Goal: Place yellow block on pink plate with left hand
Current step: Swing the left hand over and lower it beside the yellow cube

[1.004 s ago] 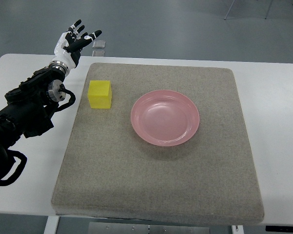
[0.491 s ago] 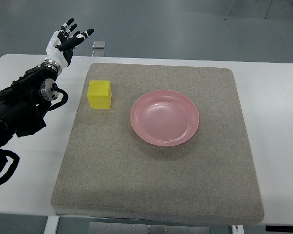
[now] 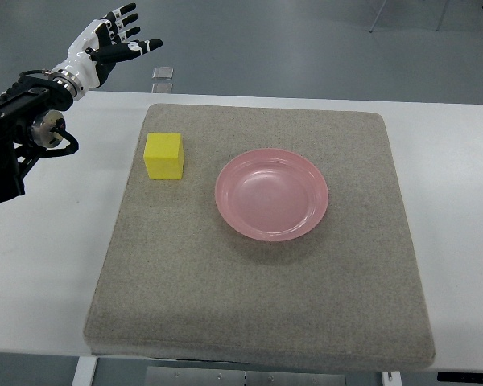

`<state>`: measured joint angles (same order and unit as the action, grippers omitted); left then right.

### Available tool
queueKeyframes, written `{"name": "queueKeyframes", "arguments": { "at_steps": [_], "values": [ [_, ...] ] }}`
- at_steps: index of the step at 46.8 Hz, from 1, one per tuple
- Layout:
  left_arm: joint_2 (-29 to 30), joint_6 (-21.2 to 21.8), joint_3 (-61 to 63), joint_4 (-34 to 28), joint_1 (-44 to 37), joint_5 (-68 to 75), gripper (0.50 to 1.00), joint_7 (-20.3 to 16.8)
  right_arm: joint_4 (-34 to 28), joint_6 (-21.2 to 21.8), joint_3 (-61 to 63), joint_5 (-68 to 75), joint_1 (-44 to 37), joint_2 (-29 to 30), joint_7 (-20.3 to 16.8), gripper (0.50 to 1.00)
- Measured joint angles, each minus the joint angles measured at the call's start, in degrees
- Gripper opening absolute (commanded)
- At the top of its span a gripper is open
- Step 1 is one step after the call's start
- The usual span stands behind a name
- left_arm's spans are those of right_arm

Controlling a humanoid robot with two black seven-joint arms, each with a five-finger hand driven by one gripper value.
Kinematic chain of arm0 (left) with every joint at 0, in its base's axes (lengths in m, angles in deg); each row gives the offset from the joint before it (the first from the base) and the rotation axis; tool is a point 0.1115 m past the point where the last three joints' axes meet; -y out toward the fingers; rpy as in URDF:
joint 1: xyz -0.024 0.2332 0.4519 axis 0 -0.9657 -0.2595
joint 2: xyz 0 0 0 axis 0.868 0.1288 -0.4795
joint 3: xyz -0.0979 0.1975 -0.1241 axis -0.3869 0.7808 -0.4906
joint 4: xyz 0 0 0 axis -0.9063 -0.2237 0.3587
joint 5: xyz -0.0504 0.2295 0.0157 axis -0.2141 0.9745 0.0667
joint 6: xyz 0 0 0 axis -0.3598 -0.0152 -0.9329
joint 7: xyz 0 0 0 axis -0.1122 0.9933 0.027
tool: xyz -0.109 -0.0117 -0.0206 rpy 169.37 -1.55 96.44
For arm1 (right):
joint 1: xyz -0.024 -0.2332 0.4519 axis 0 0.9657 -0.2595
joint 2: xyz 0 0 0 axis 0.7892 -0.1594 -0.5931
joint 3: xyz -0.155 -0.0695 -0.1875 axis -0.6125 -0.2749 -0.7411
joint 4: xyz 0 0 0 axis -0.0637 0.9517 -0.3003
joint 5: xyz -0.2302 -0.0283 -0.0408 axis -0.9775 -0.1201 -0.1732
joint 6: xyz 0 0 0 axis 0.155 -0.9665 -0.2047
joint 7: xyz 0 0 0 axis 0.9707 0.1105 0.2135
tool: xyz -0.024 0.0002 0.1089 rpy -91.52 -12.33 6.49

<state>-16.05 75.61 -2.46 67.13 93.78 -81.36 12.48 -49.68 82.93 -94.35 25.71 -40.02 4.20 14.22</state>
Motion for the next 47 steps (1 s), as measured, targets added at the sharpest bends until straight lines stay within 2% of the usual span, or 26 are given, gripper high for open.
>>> {"name": "queueKeyframes", "arguments": {
  "at_steps": [9, 23, 31, 40, 47],
  "values": [
    [7.4, -0.8, 7.3, 9.0, 2.7, 12.2, 0.992, 0.9, 0.0, 0.0, 0.0, 0.0, 0.0, 0.0, 0.0, 0.924],
    [17.4, -7.1, 19.4, 21.2, 14.4, 24.9, 0.990, 1.0, 0.0, 0.0, 0.0, 0.0, 0.0, 0.0, 0.0, 0.924],
    [18.2, -9.5, 20.2, 22.9, 16.7, 37.4, 0.990, 0.8, 0.0, 0.0, 0.0, 0.0, 0.0, 0.0, 0.0, 0.924],
    [17.5, -9.8, 20.3, 23.8, 16.6, 50.8, 0.986, 0.6, 0.0, 0.0, 0.0, 0.0, 0.0, 0.0, 0.0, 0.924],
    [17.3, -9.7, 20.3, 25.4, 16.9, 55.7, 0.988, 0.0, 0.0, 0.0, 0.0, 0.0, 0.0, 0.0, 0.0, 0.924]
  ]
}}
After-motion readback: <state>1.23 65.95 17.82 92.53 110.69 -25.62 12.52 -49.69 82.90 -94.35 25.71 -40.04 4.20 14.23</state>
